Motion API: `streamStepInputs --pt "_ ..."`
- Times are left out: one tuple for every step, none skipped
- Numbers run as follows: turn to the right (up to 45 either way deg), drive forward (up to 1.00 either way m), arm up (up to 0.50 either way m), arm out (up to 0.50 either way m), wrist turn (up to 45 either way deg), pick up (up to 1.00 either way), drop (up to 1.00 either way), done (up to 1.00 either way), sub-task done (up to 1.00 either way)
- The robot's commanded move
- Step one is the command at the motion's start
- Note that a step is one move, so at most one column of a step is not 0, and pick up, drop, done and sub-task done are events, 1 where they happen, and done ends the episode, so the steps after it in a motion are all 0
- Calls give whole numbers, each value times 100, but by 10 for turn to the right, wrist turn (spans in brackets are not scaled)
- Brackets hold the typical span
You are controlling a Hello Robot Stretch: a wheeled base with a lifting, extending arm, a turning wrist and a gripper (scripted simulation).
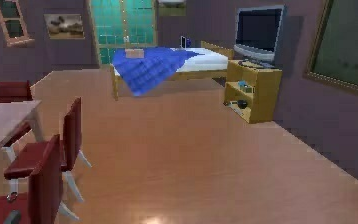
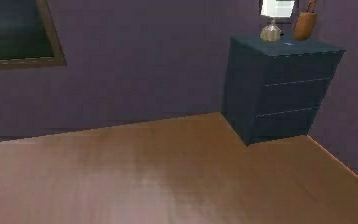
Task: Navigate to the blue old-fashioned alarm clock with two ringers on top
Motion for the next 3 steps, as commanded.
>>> streamStepInputs --pt "90 0 0 0 0 0 0 0 0" --pt "0 100 0 0 0 0 0 0 0" --pt "0 100 0 0 0 0 0 0 0"
